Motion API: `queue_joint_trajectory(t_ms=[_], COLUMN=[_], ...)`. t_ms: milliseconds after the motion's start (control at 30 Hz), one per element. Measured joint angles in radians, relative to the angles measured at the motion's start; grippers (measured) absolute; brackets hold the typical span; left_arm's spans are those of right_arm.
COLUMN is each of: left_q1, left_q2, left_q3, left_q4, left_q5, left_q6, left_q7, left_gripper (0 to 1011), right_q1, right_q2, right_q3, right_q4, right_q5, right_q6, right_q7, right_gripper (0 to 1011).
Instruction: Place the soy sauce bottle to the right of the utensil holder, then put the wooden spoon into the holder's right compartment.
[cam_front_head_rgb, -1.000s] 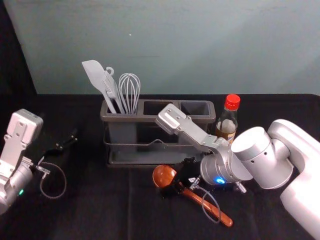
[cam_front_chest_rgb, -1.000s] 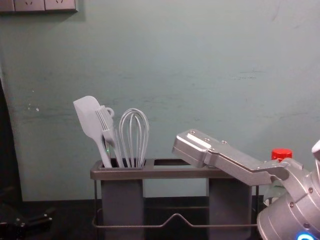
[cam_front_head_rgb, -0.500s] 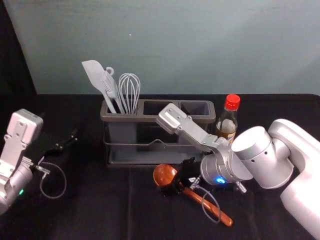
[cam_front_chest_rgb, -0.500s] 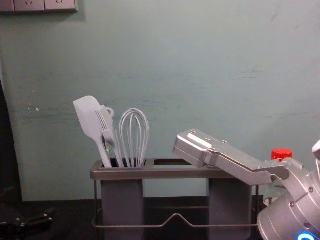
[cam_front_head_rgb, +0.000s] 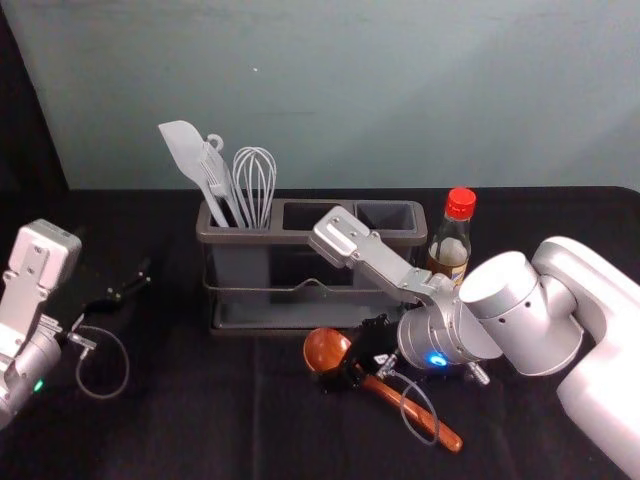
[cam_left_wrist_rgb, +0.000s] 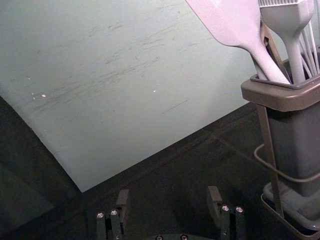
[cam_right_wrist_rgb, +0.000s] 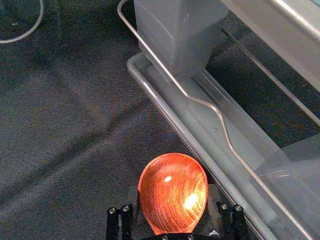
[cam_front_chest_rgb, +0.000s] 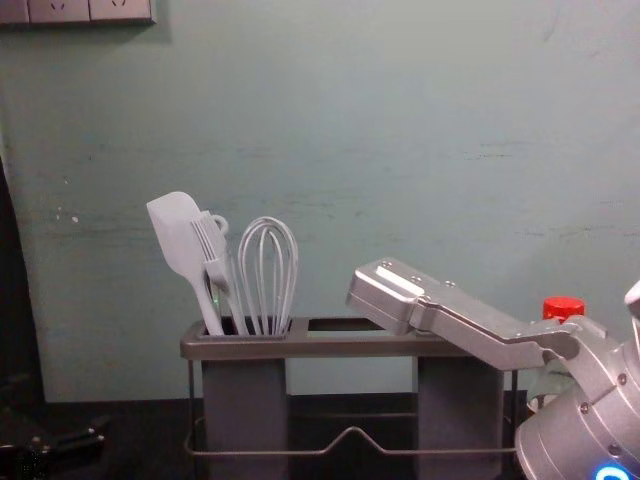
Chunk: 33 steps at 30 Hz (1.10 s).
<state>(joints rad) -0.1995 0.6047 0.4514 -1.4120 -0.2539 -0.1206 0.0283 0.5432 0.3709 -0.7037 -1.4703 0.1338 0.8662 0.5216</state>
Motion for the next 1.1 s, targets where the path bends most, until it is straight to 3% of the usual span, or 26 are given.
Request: queue_joint_trajectory(t_ms=[700, 833, 1100], left_q1=[0.0, 0.0, 0.0], left_q2=[0.0, 0.0, 0.0], left_q3=[0.0, 0.0, 0.0], left_q4=[0.0, 0.0, 0.0], left_q5=[0.0, 0.0, 0.0], left_q6=[0.0, 0.0, 0.0], left_q7=[0.0, 0.0, 0.0], left_gripper=[1011, 1012, 1011], right_q1=[0.001, -0.002, -0.054], right_q2=[0.003, 0.027, 0.076], right_q3=[-0.003, -0.009, 0.026], right_q4=[-0.004, -0.065, -0.241], right_q5=[-0.001, -0.018, -0.049], right_q6=[0.0, 0.002, 0.013], right_q7=[0.006, 0.024, 0.008], right_gripper=[833, 833, 831])
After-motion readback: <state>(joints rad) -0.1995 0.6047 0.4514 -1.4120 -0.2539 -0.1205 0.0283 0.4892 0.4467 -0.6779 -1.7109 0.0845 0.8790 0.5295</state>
